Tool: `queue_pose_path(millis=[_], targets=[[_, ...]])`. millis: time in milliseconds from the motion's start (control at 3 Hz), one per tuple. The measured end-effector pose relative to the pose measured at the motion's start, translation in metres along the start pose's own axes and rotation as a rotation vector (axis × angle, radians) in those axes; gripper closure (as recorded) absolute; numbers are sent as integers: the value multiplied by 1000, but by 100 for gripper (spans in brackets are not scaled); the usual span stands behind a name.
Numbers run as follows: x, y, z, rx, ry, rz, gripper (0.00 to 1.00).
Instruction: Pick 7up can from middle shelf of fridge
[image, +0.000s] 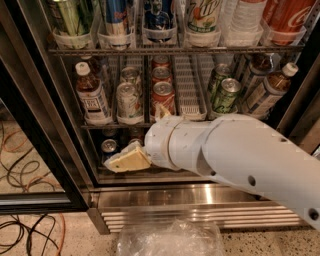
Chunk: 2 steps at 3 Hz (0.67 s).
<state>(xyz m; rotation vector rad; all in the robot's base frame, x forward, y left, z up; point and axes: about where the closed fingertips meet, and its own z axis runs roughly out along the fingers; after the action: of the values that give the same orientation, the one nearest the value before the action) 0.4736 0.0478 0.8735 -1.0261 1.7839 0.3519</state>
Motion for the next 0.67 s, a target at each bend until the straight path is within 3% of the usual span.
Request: queue_pose_path(millis=[667], targets=[[10,3,6,-8,11,-15,0]])
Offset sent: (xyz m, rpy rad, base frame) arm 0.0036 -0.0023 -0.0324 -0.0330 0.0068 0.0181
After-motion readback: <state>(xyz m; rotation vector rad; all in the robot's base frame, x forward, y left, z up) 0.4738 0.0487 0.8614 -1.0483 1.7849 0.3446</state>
